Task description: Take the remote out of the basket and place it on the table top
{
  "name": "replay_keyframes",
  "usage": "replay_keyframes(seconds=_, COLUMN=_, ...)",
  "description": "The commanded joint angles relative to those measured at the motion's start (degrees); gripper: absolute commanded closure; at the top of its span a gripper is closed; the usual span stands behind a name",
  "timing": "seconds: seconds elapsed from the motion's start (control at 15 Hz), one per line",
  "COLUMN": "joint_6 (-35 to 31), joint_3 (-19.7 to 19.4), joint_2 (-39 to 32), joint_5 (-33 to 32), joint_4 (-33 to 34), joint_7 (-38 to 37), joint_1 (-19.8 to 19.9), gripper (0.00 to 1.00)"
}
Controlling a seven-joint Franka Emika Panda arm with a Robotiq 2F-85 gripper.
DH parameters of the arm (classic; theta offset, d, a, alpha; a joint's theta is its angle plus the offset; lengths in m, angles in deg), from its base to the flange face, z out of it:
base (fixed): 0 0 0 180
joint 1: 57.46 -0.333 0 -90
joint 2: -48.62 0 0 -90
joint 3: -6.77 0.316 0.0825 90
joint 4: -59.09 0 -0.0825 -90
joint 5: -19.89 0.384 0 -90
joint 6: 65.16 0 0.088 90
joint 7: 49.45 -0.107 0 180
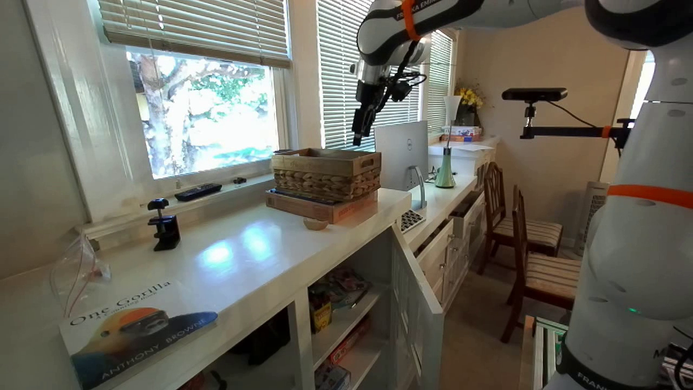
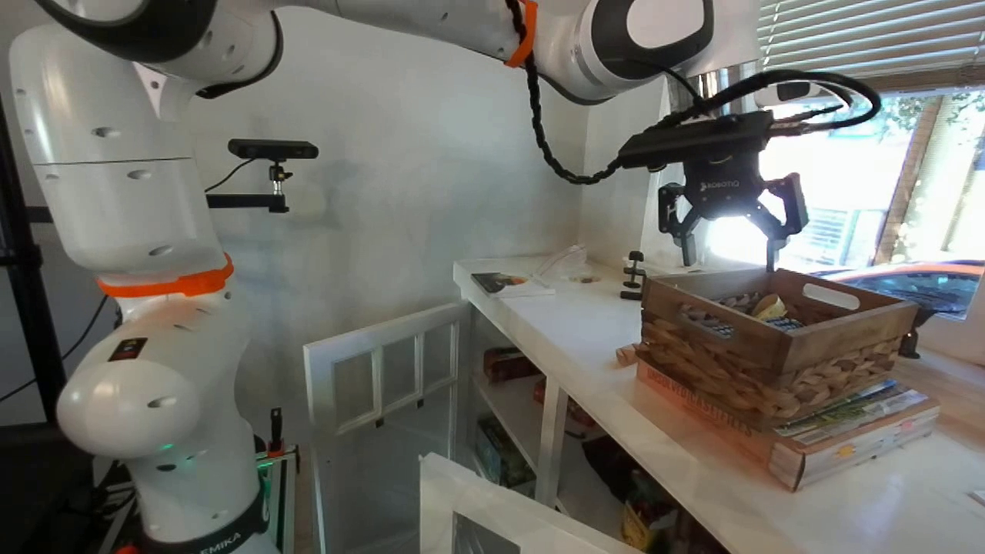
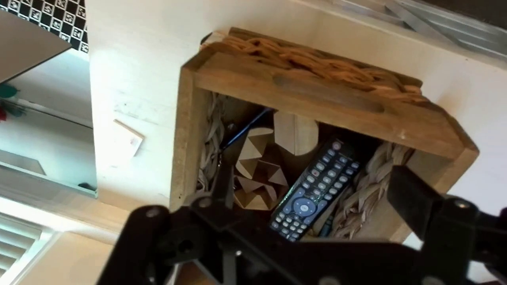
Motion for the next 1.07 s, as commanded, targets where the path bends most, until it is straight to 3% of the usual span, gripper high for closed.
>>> replay_keyframes(seconds=0.0, joint_6=-2.6, joint_3=0.7, joint_2=-4.8, joint_5=3.3, joint_4=3.5, joint_7=-1.4, joint_1=0.7, gripper=0.00)
replay_keyframes(seconds=0.47, joint_6=-7.8, joint_3=1.8, joint_2=-9.6, joint_5=5.5, joint_4=5.0, joint_7=-4.4, joint_1=1.7, gripper=0.00)
replay_keyframes(seconds=1.0, joint_6=-9.2, joint_3=2.9, joint_2=-12.9, joint_5=12.7, joint_4=4.7, joint_7=-3.5, joint_1=3.2, gripper=0.00)
